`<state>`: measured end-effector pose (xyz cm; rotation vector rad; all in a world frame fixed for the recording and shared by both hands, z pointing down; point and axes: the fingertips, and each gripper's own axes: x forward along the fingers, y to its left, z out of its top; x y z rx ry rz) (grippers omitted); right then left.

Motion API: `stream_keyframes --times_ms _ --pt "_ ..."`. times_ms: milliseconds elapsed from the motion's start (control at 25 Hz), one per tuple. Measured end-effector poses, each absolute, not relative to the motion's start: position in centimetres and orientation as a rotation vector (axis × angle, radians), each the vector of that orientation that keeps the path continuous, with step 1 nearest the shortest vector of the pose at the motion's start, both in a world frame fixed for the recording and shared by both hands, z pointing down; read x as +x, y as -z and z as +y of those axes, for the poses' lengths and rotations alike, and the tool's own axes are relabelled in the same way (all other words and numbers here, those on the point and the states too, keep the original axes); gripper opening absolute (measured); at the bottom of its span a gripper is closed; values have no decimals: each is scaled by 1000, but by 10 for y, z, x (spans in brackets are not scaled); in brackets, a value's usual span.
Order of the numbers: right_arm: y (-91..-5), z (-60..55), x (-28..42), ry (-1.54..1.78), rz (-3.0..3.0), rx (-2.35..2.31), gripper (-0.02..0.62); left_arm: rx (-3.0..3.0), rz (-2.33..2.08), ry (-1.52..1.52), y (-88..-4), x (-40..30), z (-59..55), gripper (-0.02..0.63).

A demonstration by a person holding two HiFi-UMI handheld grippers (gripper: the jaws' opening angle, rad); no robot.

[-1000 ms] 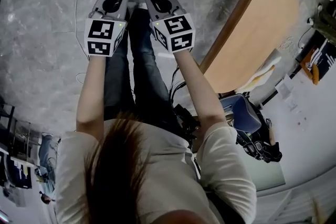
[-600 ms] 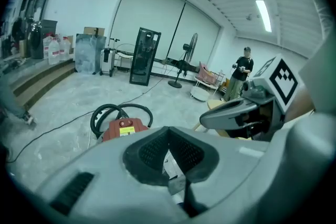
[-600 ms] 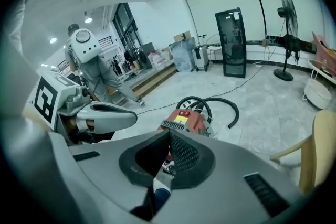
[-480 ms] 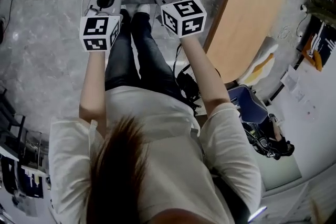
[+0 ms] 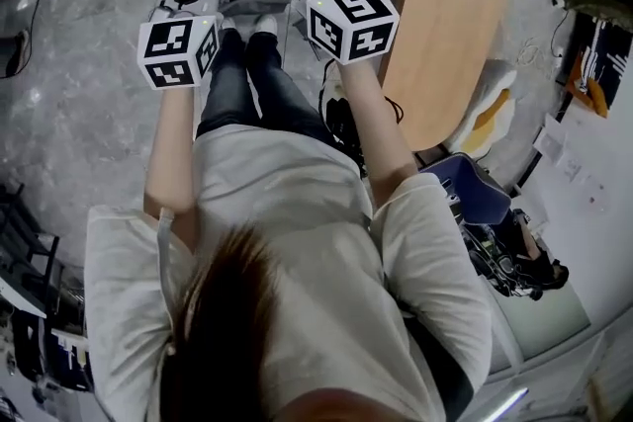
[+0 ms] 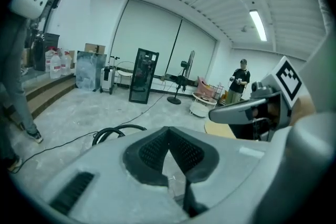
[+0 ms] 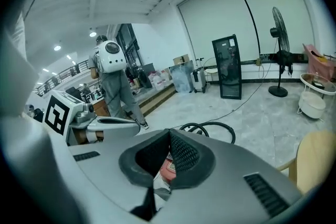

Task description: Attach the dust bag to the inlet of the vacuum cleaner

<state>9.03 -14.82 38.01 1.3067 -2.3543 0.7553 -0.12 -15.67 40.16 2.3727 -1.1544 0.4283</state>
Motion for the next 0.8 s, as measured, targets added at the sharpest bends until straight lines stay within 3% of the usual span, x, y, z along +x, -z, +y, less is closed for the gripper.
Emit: stream_keyframes --times_ms 800 --pt "-262 -98 111 -629 -2446 1401 2 2514 -1184 -342 -278 12 -124 17"
